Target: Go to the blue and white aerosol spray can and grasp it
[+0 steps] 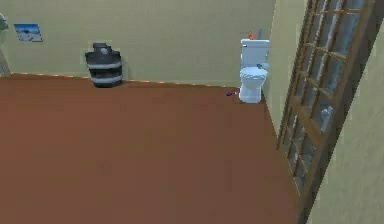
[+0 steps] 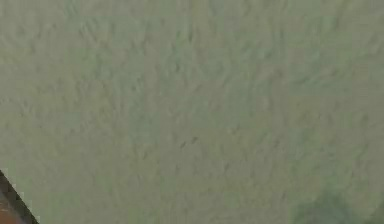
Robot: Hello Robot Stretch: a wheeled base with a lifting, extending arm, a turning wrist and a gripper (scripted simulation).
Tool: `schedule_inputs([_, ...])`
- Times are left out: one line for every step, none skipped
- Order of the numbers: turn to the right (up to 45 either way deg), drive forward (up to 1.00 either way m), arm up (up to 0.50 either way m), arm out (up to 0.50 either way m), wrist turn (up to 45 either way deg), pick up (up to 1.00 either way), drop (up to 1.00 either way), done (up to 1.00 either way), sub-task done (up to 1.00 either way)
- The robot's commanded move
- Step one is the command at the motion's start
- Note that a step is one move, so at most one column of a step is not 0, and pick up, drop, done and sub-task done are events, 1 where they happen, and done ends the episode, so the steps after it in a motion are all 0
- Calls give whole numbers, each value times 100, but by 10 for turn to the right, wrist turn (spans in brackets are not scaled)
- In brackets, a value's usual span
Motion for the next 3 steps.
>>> schedule_inputs([90,0,0,0,0,0,0,0,0])
schedule_inputs([0,100,0,0,0,0,0,0,0])
schedule_inputs([0,100,0,0,0,0,0,0,0])
